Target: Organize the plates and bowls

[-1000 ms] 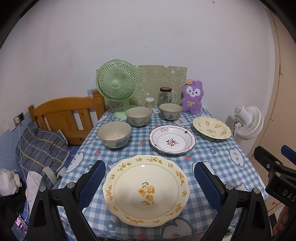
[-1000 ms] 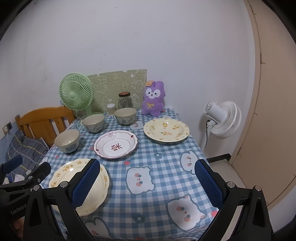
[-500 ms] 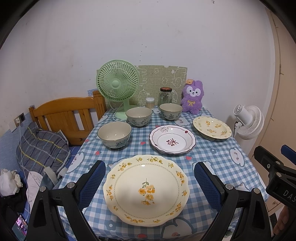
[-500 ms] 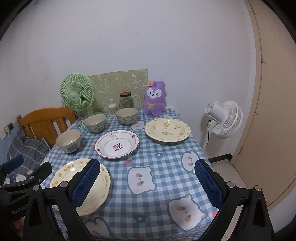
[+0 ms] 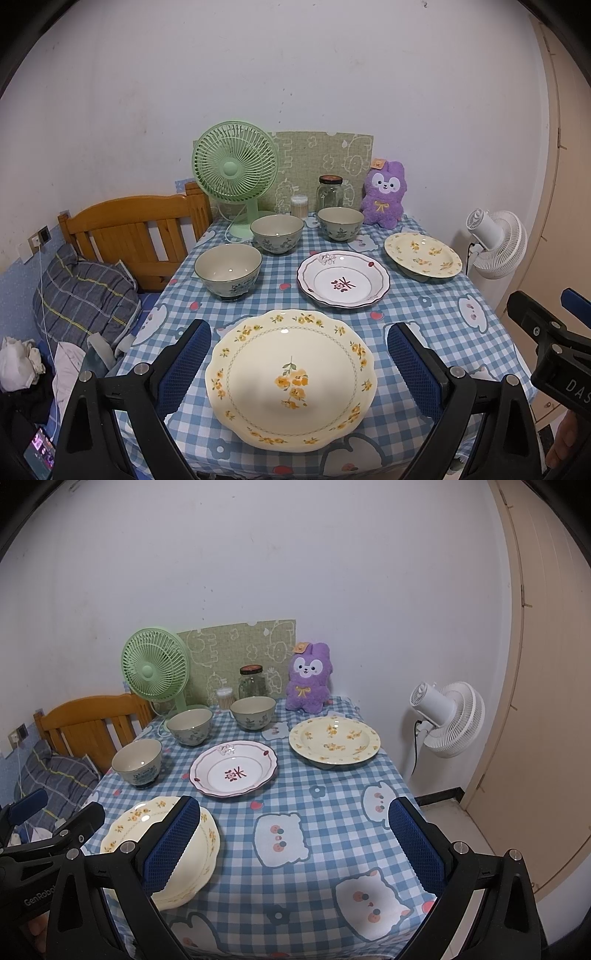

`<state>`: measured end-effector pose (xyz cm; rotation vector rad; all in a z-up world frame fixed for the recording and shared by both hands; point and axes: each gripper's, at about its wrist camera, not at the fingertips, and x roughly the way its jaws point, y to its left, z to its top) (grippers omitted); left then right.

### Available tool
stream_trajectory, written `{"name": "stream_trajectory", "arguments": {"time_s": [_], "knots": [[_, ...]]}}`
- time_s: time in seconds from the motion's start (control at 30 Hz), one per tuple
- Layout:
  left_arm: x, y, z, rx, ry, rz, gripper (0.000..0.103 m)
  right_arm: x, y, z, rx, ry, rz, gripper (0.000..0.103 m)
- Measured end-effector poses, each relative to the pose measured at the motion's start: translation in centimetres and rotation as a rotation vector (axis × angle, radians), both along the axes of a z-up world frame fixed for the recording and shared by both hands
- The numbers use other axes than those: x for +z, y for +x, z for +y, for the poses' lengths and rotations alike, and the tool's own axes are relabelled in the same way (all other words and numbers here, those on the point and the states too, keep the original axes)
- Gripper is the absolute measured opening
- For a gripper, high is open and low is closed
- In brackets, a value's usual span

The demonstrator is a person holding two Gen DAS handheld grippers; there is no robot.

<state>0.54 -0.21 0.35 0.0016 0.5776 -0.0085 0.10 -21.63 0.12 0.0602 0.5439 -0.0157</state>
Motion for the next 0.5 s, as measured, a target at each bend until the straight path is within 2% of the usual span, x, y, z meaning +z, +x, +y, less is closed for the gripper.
{"name": "stream_trajectory", "arguments": {"time_s": [0.27, 0.37, 0.5], "knots": [[-0.03, 0.01, 0.0, 0.002, 0.0, 0.001, 0.097, 0.36, 0.16, 0.1, 0.017, -0.001, 0.0, 0.102], [0.03, 0.01, 0.03, 0.008, 0.001, -0.001, 0.097, 0.48, 0.42, 0.23, 0.028, -0.001, 0.014, 0.098], [0.72, 0.49, 0.0, 0.025, 0.013, 0.01, 0.09, 0.86, 0.64, 0.37, 0.033, 0.0, 0.015, 0.098]]}}
